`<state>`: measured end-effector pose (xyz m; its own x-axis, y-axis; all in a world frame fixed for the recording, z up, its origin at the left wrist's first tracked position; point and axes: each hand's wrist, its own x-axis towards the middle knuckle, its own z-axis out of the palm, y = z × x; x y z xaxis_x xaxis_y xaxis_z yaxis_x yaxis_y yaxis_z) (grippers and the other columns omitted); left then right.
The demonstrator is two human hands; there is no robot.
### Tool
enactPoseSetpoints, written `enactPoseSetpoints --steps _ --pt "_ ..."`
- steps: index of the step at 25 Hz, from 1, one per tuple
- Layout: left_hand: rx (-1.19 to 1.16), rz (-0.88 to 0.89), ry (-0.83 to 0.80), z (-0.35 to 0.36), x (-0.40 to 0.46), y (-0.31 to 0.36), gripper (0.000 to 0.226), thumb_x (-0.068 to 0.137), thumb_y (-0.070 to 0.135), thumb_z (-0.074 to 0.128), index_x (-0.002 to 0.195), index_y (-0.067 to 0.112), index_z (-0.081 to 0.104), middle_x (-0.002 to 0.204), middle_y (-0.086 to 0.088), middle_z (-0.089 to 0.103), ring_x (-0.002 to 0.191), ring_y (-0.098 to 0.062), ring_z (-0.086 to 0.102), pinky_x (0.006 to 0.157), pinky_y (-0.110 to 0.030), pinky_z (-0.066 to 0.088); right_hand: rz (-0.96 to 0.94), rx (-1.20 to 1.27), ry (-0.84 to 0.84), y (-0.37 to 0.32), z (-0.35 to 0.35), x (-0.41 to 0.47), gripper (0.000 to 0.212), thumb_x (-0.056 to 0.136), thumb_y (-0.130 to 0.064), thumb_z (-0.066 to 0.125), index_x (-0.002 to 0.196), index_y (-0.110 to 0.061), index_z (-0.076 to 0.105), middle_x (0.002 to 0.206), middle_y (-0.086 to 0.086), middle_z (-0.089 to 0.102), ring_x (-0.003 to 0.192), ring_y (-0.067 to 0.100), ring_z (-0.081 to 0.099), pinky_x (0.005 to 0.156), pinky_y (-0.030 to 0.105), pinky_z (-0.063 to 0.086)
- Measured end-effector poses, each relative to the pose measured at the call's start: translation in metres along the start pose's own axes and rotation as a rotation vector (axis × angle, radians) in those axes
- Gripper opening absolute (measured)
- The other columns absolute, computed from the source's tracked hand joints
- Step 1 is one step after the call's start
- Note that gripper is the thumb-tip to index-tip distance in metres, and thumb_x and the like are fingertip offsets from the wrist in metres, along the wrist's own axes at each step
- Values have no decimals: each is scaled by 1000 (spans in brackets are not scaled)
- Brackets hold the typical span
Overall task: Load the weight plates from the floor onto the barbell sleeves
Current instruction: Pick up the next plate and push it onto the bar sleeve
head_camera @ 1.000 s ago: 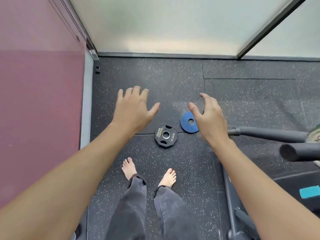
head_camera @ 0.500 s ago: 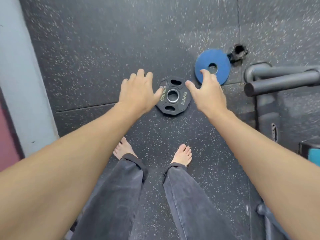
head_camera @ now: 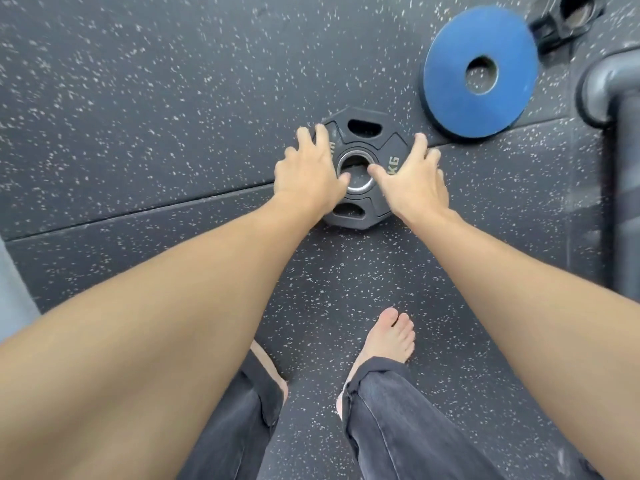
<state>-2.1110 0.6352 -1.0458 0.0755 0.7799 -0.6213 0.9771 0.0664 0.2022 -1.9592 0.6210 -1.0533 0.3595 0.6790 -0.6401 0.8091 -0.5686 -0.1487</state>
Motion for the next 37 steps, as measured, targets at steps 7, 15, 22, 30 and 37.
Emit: enactPoseSetpoints --steps 7,15,22,30,37 --pt "47 -70 116 21 37 6 100 80 52 74 152 10 18 134 -18 39 93 -36 62 69 -37 41 22 -13 57 -4 31 23 100 81 -48 74 153 -12 15 142 19 32 116 46 52 89 42 44" --pt "-143 -184 85 -4 -8 -11 80 72 45 82 131 16 37 118 -17 56 101 -40 63 70 -35 38 -91 -2 79 -20 5 -19 80 72 -36 81 132 -11 34 112 15 66 106 40 61 85 40 47" --pt "-282 -121 247 -139 -80 -21 73 60 46 87 109 17 41 99 -8 64 92 -33 61 76 -38 43 -178 114 127 -79 -105 -113 74 74 -37 81 124 -8 34 96 11 65 95 37 64 69 33 38" --pt "-179 254 586 -428 -191 18 73 53 35 87 111 18 46 97 -2 59 84 -29 57 69 -37 40 -344 170 381 -182 -338 -242 90 72 -55 75 138 -16 29 117 14 62 107 39 63 76 39 41" --pt "147 542 771 -666 -348 64 72 57 25 83 117 21 44 93 -1 54 72 -25 54 60 -34 37 -823 329 630 -264 -551 -408 79 65 -37 84 130 -24 43 113 -1 55 95 24 62 75 39 53"
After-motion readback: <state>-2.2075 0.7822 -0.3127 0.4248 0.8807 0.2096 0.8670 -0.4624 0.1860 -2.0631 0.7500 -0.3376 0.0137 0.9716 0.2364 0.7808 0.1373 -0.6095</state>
